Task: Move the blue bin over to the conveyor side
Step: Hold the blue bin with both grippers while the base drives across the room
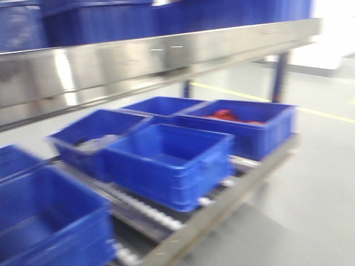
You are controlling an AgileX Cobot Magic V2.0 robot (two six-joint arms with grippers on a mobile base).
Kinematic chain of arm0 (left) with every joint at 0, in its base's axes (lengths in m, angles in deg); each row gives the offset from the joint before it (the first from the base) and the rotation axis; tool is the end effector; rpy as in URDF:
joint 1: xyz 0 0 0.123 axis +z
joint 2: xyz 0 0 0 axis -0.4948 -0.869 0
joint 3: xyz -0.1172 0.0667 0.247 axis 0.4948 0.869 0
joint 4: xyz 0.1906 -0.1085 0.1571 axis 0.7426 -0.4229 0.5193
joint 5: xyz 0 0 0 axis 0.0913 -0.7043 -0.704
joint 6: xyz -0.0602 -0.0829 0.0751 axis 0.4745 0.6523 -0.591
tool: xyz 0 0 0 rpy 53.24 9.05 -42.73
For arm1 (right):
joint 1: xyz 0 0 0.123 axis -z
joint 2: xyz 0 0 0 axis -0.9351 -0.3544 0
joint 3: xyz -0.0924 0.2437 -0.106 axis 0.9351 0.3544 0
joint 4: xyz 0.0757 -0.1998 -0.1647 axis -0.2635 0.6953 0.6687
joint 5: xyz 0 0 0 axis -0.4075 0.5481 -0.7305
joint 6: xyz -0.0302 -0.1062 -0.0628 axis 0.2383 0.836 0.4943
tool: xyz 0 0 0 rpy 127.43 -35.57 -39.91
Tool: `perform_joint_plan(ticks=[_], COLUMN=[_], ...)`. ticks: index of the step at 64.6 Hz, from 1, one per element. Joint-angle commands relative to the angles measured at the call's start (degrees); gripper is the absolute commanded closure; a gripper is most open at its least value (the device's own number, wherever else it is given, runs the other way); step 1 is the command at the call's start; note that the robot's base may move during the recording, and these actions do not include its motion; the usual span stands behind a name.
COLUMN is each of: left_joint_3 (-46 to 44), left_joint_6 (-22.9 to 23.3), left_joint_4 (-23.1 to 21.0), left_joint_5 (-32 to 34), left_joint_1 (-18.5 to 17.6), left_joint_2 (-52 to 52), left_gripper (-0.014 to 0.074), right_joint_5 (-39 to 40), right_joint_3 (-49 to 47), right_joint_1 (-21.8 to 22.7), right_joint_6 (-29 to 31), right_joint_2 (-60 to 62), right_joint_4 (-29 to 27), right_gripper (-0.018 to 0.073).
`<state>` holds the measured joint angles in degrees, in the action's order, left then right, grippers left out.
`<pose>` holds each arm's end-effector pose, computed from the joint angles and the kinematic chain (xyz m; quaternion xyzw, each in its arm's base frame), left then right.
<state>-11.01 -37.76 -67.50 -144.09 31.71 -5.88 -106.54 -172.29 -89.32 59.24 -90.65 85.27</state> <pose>0.2036 -0.0172 0.4952 -0.0233 0.8653 -0.1068 0.4891 0.1872 0.0547 0.4999 -0.0235 0.8854 0.0923 0.4550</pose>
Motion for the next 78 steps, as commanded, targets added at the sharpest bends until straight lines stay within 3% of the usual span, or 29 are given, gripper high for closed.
perform_joint_plan(ticks=[1,78], left_joint_3=[-0.9,-0.9], left_joint_6=[-1.0,-1.0], left_joint_4=[2.0,2.1], left_joint_5=[5.9,5.9], left_joint_1=[0.0,0.0], left_joint_2=[0.9,0.9], left_gripper=[0.0614,0.0614], right_joint_5=[4.7,4.7], right_joint_3=[-0.7,-0.7], right_joint_1=[0.4,0.4], right_joint_6=[0.6,0.6], right_joint_2=[1.3,1.3], right_joint_4=[5.3,5.3], right_gripper=[0.0638,0.0638])
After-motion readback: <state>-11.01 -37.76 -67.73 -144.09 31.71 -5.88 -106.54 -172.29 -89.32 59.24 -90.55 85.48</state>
